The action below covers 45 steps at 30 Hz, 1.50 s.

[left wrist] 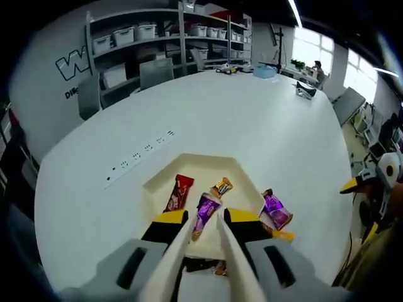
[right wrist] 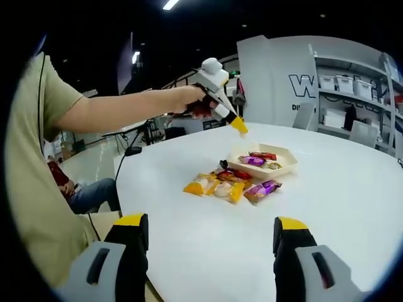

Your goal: Place the target food into the container with the food tongs after gripping and lifting it, then release it inside without dropping or visibly crushing the food.

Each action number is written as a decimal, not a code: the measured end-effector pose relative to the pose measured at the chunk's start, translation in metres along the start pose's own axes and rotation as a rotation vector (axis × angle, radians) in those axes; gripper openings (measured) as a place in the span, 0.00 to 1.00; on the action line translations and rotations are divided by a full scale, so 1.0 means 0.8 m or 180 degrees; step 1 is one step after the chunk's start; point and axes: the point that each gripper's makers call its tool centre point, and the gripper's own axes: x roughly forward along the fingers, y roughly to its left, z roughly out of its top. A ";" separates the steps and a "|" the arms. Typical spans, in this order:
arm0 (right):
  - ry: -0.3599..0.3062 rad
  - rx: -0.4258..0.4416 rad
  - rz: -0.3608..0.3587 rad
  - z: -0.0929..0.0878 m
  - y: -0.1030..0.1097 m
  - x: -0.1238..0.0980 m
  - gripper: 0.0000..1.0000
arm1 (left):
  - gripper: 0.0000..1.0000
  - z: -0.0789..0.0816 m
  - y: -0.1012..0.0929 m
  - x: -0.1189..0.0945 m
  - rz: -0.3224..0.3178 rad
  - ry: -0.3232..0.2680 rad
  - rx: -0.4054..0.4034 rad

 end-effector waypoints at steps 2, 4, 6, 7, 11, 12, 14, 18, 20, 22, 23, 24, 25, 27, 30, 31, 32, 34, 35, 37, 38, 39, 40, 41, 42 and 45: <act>0.0002 -0.0005 0.0005 0.000 0.001 0.000 0.80 | 0.21 -0.001 0.002 -0.001 0.0006 0.0005 -0.0003; 0.0002 -0.0009 0.0005 0.001 0.001 0.000 0.80 | 0.21 -0.002 0.001 -0.002 0.0004 0.0009 -0.0004; 0.0001 -0.0013 0.0010 0.001 0.001 0.001 0.81 | 0.21 -0.003 0.000 -0.003 -0.0003 0.0014 -0.0002; 0.0003 -0.0018 0.0011 0.001 0.001 0.001 0.81 | 0.21 -0.003 0.000 -0.003 -0.0004 0.0014 -0.0001; 0.0000 -0.0026 0.0016 0.002 0.002 0.001 0.81 | 0.21 -0.006 -0.003 -0.006 -0.0011 0.0022 -0.0003; -0.0001 -0.0025 0.0017 0.002 0.002 0.001 0.81 | 0.21 -0.006 -0.003 -0.006 -0.0013 0.0022 0.0002; -0.0003 -0.0025 0.0016 0.003 0.003 0.001 0.81 | 0.21 -0.008 -0.007 -0.008 -0.0031 0.0022 0.0001; -0.0005 -0.0026 0.0019 0.003 0.003 0.001 0.81 | 0.21 -0.012 -0.015 -0.009 -0.0053 0.0025 0.0009; -0.0007 -0.0031 0.0022 0.004 0.004 0.001 0.81 | 0.21 -0.014 -0.019 -0.009 -0.0071 0.0024 0.0001; -0.0006 -0.0031 0.0024 0.004 0.004 0.001 0.81 | 0.21 -0.015 -0.023 -0.009 -0.0095 0.0022 -0.0013; -0.0006 -0.0032 0.0025 0.004 0.005 0.001 0.81 | 0.21 -0.016 -0.025 -0.010 -0.0103 0.0025 -0.0015; -0.0007 -0.0031 0.0026 0.003 0.005 0.001 0.81 | 0.21 -0.016 -0.026 -0.010 -0.0108 0.0021 -0.0010; -0.0005 -0.0029 0.0026 0.003 0.005 0.001 0.81 | 0.21 -0.018 -0.029 -0.010 -0.0124 0.0023 -0.0008; 0.0001 -0.0028 0.0025 0.002 0.006 0.001 0.81 | 0.21 -0.020 -0.037 -0.012 -0.0152 0.0020 -0.0001; 0.0003 -0.0024 0.0030 0.001 0.007 0.002 0.81 | 0.21 -0.025 -0.047 -0.010 -0.0196 0.0033 0.0035; 0.0002 -0.0026 0.0031 0.001 0.007 0.003 0.81 | 0.21 -0.026 -0.050 -0.010 -0.0207 0.0036 0.0048; 0.0001 -0.0026 0.0033 0.002 0.008 0.003 0.81 | 0.21 -0.027 -0.052 -0.011 -0.0217 0.0034 0.0058; 0.0002 -0.0025 0.0035 0.001 0.008 0.003 0.81 | 0.21 -0.029 -0.057 -0.012 -0.0247 0.0029 0.0071; 0.0005 -0.0024 0.0037 0.001 0.008 0.003 0.81 | 0.21 -0.030 -0.059 -0.012 -0.0252 0.0027 0.0081; 0.0012 -0.0025 0.0037 0.001 0.008 0.003 0.81 | 0.21 -0.032 -0.063 -0.013 -0.0274 0.0029 0.0099; 0.0012 -0.0023 0.0038 0.000 0.008 0.003 0.81 | 0.21 -0.034 -0.065 -0.013 -0.0286 0.0025 0.0116; 0.0013 -0.0021 0.0039 0.000 0.008 0.004 0.81 | 0.22 -0.035 -0.066 -0.014 -0.0293 0.0021 0.0125; 0.0018 -0.0018 0.0039 0.000 0.008 0.004 0.81 | 0.22 -0.037 -0.070 -0.015 -0.0313 0.0018 0.0143; 0.0018 -0.0019 0.0040 0.000 0.008 0.004 0.81 | 0.22 -0.038 -0.071 -0.015 -0.0321 0.0015 0.0151; 0.0016 -0.0018 0.0043 0.000 0.009 0.005 0.81 | 0.22 -0.041 -0.075 -0.015 -0.0339 0.0014 0.0180; 0.0017 -0.0021 0.0052 0.000 0.010 0.006 0.81 | 0.22 -0.046 -0.081 -0.016 -0.0366 0.0010 0.0228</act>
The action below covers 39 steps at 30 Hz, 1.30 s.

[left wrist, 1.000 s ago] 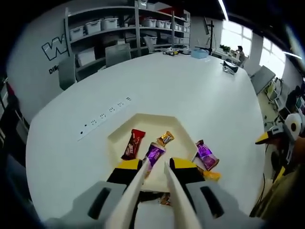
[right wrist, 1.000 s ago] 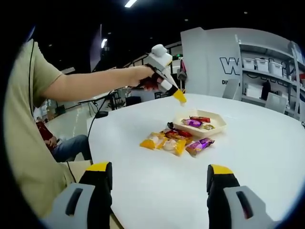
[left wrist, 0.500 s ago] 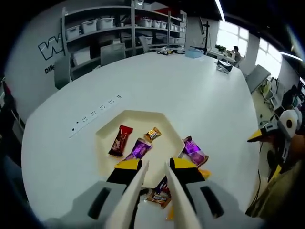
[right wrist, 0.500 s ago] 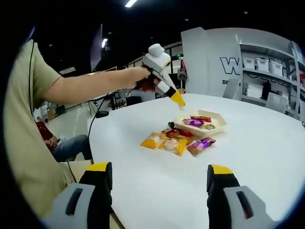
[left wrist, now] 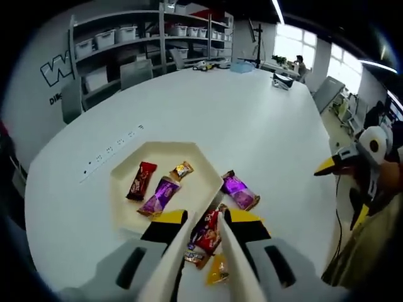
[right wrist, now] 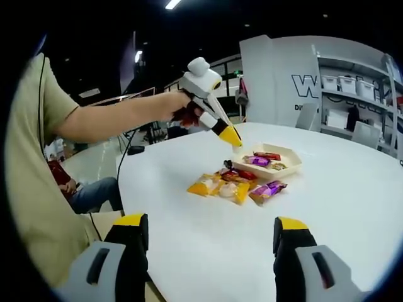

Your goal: Place the target food into the container with the food tongs after gripping and lifting it, then release it inside without dropping or visibly crushing the food.

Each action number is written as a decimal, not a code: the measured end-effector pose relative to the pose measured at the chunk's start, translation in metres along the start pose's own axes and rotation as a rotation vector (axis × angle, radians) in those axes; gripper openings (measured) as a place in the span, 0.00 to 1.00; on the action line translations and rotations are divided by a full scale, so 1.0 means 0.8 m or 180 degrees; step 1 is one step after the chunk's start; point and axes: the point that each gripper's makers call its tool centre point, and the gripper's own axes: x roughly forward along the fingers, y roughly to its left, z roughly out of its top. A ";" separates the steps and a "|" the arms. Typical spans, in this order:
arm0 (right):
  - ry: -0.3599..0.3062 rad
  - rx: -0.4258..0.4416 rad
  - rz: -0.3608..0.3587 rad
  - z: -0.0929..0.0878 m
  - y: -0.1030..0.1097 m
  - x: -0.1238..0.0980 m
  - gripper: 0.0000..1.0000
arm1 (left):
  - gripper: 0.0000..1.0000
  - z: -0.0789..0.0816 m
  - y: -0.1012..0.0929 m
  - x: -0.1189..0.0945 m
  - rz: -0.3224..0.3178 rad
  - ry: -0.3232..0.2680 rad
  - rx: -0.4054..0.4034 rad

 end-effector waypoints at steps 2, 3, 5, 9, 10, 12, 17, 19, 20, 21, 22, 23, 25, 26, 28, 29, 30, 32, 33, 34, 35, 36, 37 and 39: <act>0.0005 -0.0001 0.0004 -0.001 0.000 0.001 0.81 | 0.22 -0.002 -0.004 -0.001 -0.0024 -0.0013 0.0018; 0.0005 0.0001 0.0006 -0.001 0.001 0.001 0.81 | 0.22 -0.003 -0.008 -0.001 -0.0047 -0.0032 0.0047; 0.0012 0.0002 0.0009 -0.002 0.001 0.001 0.81 | 0.22 -0.007 -0.013 -0.002 -0.0065 -0.0031 0.0073; 0.0011 0.0007 0.0011 -0.002 0.002 0.001 0.81 | 0.22 -0.014 -0.023 -0.002 -0.0118 -0.0040 0.0135; 0.0014 0.0005 0.0014 -0.003 0.002 0.002 0.81 | 0.22 -0.017 -0.026 -0.002 -0.0137 -0.0049 0.0158; 0.0015 0.0007 0.0017 -0.003 0.003 0.002 0.81 | 0.22 -0.020 -0.030 -0.001 -0.0154 -0.0044 0.0180; 0.0025 0.0012 0.0019 -0.004 0.003 0.002 0.81 | 0.23 -0.031 -0.037 0.000 -0.0213 -0.0042 0.0217; 0.0027 0.0011 0.0021 -0.005 0.003 0.003 0.81 | 0.23 -0.034 -0.040 0.001 -0.0237 -0.0052 0.0229; 0.0025 0.0014 0.0022 -0.004 0.003 0.003 0.81 | 0.23 -0.036 -0.041 0.001 -0.0250 -0.0057 0.0231; 0.0025 0.0013 0.0023 -0.004 0.003 0.003 0.81 | 0.23 -0.038 -0.043 0.002 -0.0259 -0.0052 0.0232; 0.0025 0.0012 0.0024 -0.004 0.003 0.003 0.81 | 0.23 -0.040 -0.044 0.002 -0.0265 -0.0048 0.0241; 0.0025 0.0013 0.0027 -0.004 0.003 0.004 0.81 | 0.23 -0.042 -0.046 0.003 -0.0285 -0.0055 0.0249; 0.0027 0.0015 0.0028 -0.005 0.003 0.004 0.81 | 0.23 -0.045 -0.049 0.004 -0.0318 -0.0053 0.0237; 0.0028 0.0017 0.0029 -0.005 0.003 0.004 0.81 | 0.23 -0.047 -0.052 0.005 -0.0328 -0.0052 0.0256; 0.0031 0.0019 0.0033 -0.006 0.004 0.004 0.81 | 0.23 -0.050 -0.056 0.008 -0.0349 -0.0042 0.0264; 0.0032 0.0020 0.0032 -0.007 0.004 0.004 0.81 | 0.24 -0.051 -0.057 0.008 -0.0359 -0.0045 0.0268; 0.0032 0.0024 0.0034 -0.007 0.004 0.005 0.81 | 0.24 -0.052 -0.059 0.009 -0.0367 -0.0046 0.0270; 0.0033 0.0026 0.0034 -0.007 0.003 0.004 0.81 | 0.24 -0.053 -0.061 0.011 -0.0364 -0.0042 0.0285; 0.0034 0.0026 0.0035 -0.007 0.003 0.004 0.81 | 0.24 -0.053 -0.061 0.012 -0.0367 -0.0040 0.0290; 0.0035 0.0027 0.0035 -0.008 0.003 0.004 0.81 | 0.24 -0.054 -0.062 0.013 -0.0373 -0.0036 0.0292; 0.0036 0.0027 0.0035 -0.008 0.003 0.004 0.81 | 0.24 -0.056 -0.064 0.015 -0.0378 -0.0030 0.0299; 0.0034 0.0032 0.0036 -0.008 0.003 0.004 0.81 | 0.24 -0.057 -0.065 0.015 -0.0385 -0.0024 0.0301; 0.0030 0.0033 0.0036 -0.008 0.003 0.004 0.81 | 0.24 -0.058 -0.067 0.016 -0.0397 -0.0021 0.0304; 0.0034 0.0037 0.0034 -0.009 0.002 0.004 0.81 | 0.24 -0.060 -0.069 0.018 -0.0387 -0.0011 0.0332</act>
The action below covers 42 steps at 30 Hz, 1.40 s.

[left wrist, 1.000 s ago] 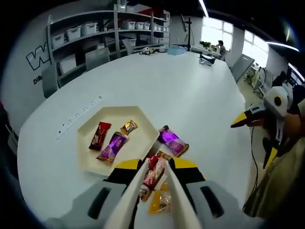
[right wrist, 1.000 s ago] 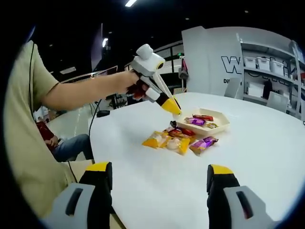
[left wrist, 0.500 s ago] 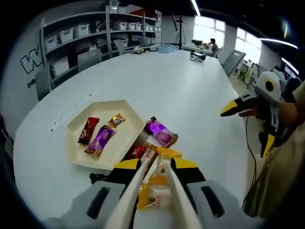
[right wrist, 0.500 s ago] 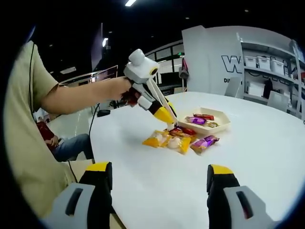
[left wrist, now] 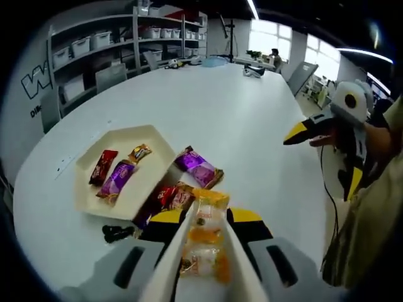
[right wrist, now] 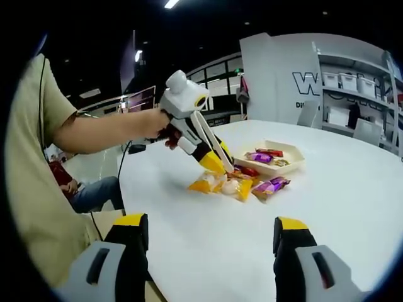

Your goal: Place the target food into the container with the food tongs after gripping and lifting it, then release it inside without dropping or visibly crushing the food.

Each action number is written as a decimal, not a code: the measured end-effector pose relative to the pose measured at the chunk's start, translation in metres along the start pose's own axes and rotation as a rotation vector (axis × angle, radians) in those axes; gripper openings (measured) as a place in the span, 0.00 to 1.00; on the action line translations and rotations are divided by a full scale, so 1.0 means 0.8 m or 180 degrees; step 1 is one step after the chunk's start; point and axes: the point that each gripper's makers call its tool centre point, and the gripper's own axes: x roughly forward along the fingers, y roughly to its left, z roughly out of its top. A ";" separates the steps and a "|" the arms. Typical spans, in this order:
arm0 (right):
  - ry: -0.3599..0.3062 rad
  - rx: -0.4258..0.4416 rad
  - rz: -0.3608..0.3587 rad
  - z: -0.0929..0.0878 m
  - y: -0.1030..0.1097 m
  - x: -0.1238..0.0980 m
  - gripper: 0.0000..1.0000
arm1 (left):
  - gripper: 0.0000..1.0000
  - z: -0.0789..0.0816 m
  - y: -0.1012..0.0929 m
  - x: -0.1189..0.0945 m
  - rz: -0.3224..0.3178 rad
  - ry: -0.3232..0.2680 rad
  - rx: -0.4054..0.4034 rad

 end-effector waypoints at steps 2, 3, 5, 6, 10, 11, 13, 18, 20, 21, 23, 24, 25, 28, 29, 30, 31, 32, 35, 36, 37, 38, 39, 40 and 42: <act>-0.0001 0.0004 0.0000 -0.001 0.000 0.000 0.81 | 0.24 -0.002 0.002 0.002 0.0028 0.0020 0.0041; 0.0001 0.0006 0.0001 -0.001 0.000 0.000 0.81 | 0.24 -0.002 0.001 0.003 0.0037 0.0024 0.0057; 0.0004 0.0006 0.0006 -0.002 0.001 0.001 0.81 | 0.25 -0.002 0.001 0.004 0.0052 0.0032 0.0087; 0.0004 0.0008 0.0008 -0.002 0.001 0.001 0.81 | 0.25 -0.002 0.001 0.005 0.0048 0.0038 0.0089; 0.0001 0.0018 0.0003 -0.002 0.000 0.001 0.81 | 0.25 -0.004 -0.001 0.009 0.0055 0.0059 0.0108; -0.0003 0.0018 0.0002 -0.002 -0.001 0.001 0.81 | 0.25 -0.004 -0.001 0.010 0.0055 0.0063 0.0119; -0.0002 0.0019 0.0001 -0.002 -0.001 0.000 0.81 | 0.25 -0.004 -0.001 0.012 0.0061 0.0073 0.0126; 0.0000 0.0020 0.0001 -0.001 -0.002 0.000 0.81 | 0.25 -0.004 0.000 0.014 0.0071 0.0082 0.0123; -0.0023 0.0027 0.0011 0.000 -0.002 0.000 0.81 | 0.25 -0.004 0.000 0.015 0.0070 0.0080 0.0124; -0.0041 0.0027 0.0015 0.002 -0.002 0.000 0.81 | 0.25 -0.004 0.000 0.015 0.0066 0.0083 0.0131; -0.0037 0.0024 0.0020 0.002 -0.001 0.001 0.81 | 0.25 -0.004 -0.001 0.016 0.0068 0.0090 0.0153; -0.0034 0.0020 0.0020 0.002 -0.002 0.001 0.81 | 0.25 -0.005 -0.001 0.016 0.0065 0.0091 0.0163; -0.0039 0.0024 0.0023 0.002 -0.002 0.001 0.81 | 0.25 -0.005 -0.001 0.016 0.0068 0.0095 0.0173; -0.0032 0.0019 0.0024 0.002 -0.002 0.001 0.81 | 0.25 -0.005 -0.001 0.016 0.0080 0.0105 0.0212; -0.0035 0.0020 0.0025 0.002 -0.002 0.001 0.81 | 0.25 -0.005 -0.001 0.017 0.0085 0.0112 0.0223; -0.0039 0.0025 0.0029 0.002 -0.002 0.002 0.81 | 0.25 -0.005 -0.002 0.018 0.0091 0.0120 0.0237; -0.0036 0.0022 0.0030 0.002 -0.002 0.002 0.81 | 0.25 -0.006 -0.002 0.018 0.0093 0.0127 0.0249; -0.0034 0.0021 0.0031 0.002 -0.002 0.002 0.81 | 0.25 -0.006 -0.002 0.019 0.0093 0.0133 0.0257; -0.0038 0.0024 0.0034 0.002 -0.002 0.003 0.81 | 0.25 -0.007 -0.002 0.020 0.0074 0.0159 0.0268; -0.0036 0.0023 0.0035 0.002 -0.002 0.003 0.81 | 0.25 -0.007 -0.002 0.020 0.0069 0.0165 0.0267; -0.0038 0.0023 0.0035 0.002 -0.002 0.003 0.81 | 0.25 -0.008 -0.002 0.021 0.0063 0.0170 0.0269; -0.0040 0.0027 0.0035 0.002 -0.002 0.004 0.81 | 0.25 -0.008 -0.002 0.021 0.0062 0.0175 0.0269; -0.0044 0.0028 0.0035 0.002 -0.003 0.004 0.81 | 0.25 -0.008 -0.002 0.021 0.0061 0.0178 0.0267; -0.0043 0.0030 0.0035 0.002 -0.003 0.004 0.81 | 0.25 -0.008 -0.003 0.021 0.0059 0.0181 0.0264; -0.0040 0.0036 0.0040 0.000 -0.002 0.004 0.81 | 0.25 -0.008 -0.002 0.022 0.0051 0.0184 0.0247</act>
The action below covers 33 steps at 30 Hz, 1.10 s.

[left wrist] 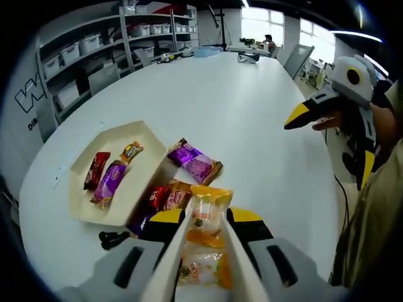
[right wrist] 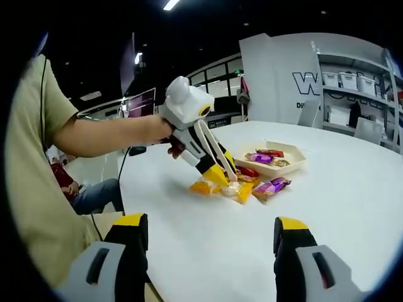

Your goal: Place the target food into the container with the food tongs after gripping and lifting it, then release it inside without dropping or visibly crushing the food.

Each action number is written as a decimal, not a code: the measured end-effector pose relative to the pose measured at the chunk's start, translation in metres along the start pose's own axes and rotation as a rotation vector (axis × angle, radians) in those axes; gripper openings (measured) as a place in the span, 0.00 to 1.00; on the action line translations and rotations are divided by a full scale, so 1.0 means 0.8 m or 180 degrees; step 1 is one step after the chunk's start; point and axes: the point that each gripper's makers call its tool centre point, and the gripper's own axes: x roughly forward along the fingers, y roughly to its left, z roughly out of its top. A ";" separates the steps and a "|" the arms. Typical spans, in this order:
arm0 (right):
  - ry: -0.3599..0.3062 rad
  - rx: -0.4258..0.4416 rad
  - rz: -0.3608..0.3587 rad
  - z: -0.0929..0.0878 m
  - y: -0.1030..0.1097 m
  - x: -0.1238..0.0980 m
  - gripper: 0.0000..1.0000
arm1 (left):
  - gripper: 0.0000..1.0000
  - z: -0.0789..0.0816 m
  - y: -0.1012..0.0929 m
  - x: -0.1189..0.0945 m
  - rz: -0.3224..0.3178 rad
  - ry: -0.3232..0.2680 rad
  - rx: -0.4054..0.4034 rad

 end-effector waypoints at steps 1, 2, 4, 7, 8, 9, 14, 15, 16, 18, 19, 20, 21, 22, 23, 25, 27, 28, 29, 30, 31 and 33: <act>0.0004 0.0004 0.0002 -0.001 0.000 0.000 0.81 | 0.25 0.000 -0.001 0.001 -0.0017 -0.0007 -0.0011; 0.0009 0.0006 0.0005 -0.002 0.000 0.001 0.81 | 0.24 0.001 -0.001 0.001 -0.0037 -0.0013 -0.0032; 0.0013 0.0007 0.0009 -0.002 0.001 0.001 0.81 | 0.24 0.000 0.001 0.002 -0.0049 -0.0012 -0.0052; 0.0006 0.0010 0.0008 -0.002 0.000 0.001 0.81 | 0.24 0.000 -0.001 0.002 -0.0063 -0.0009 -0.0073; 0.0005 0.0010 0.0006 -0.002 0.000 0.001 0.81 | 0.24 0.000 -0.001 0.002 -0.0065 -0.0008 -0.0078; 0.0004 0.0014 0.0005 -0.002 0.000 0.001 0.81 | 0.24 -0.001 -0.001 0.002 -0.0069 -0.0008 -0.0085; -0.0006 0.0029 0.0010 -0.002 0.001 0.002 0.81 | 0.23 -0.002 0.000 0.003 -0.0072 -0.0023 -0.0165; -0.0004 0.0026 0.0010 -0.002 0.001 0.002 0.81 | 0.22 -0.002 0.000 0.003 -0.0071 -0.0022 -0.0164; 0.0001 0.0019 0.0008 -0.002 0.001 0.002 0.81 | 0.22 -0.002 -0.001 0.002 -0.0067 -0.0025 -0.0161; 0.0001 0.0020 0.0012 -0.003 0.002 0.002 0.81 | 0.21 -0.001 -0.002 0.002 -0.0057 -0.0034 -0.0167; -0.0001 0.0020 0.0007 -0.003 0.001 0.001 0.81 | 0.21 -0.001 -0.001 0.002 -0.0057 -0.0045 -0.0187; 0.0002 0.0020 0.0002 -0.003 0.001 0.001 0.81 | 0.21 -0.002 -0.001 0.002 -0.0057 -0.0056 -0.0208; 0.0003 0.0020 0.0000 -0.004 0.000 0.000 0.80 | 0.20 -0.002 -0.001 0.001 -0.0056 -0.0078 -0.0242; 0.0004 0.0022 0.0000 -0.004 0.000 0.000 0.80 | 0.20 -0.001 -0.001 0.001 -0.0059 -0.0093 -0.0272; 0.0008 0.0023 -0.0002 -0.005 0.000 -0.001 0.80 | 0.20 -0.001 -0.003 0.002 -0.0085 -0.0110 -0.0314; 0.0010 0.0025 -0.0005 -0.005 0.000 -0.001 0.80 | 0.19 0.000 -0.005 0.002 -0.0103 -0.0125 -0.0331; 0.0010 0.0025 -0.0007 -0.005 -0.001 -0.002 0.80 | 0.19 0.002 -0.007 0.002 -0.0127 -0.0135 -0.0380; 0.0010 0.0023 -0.0006 -0.005 -0.001 -0.002 0.80 | 0.19 0.002 -0.007 0.003 -0.0122 -0.0136 -0.0376; 0.0015 0.0023 -0.0005 -0.005 -0.001 -0.002 0.80 | 0.19 0.003 -0.007 0.002 -0.0109 -0.0132 -0.0365; 0.0015 0.0025 -0.0006 -0.005 -0.001 -0.002 0.80 | 0.18 0.003 -0.007 0.002 -0.0102 -0.0131 -0.0361; 0.0016 0.0025 -0.0007 -0.005 -0.001 -0.002 0.80 | 0.18 0.003 -0.006 0.001 -0.0093 -0.0132 -0.0356; 0.0018 0.0028 -0.0014 -0.006 -0.002 -0.003 0.80 | 0.18 0.004 -0.006 0.000 -0.0082 -0.0137 -0.0350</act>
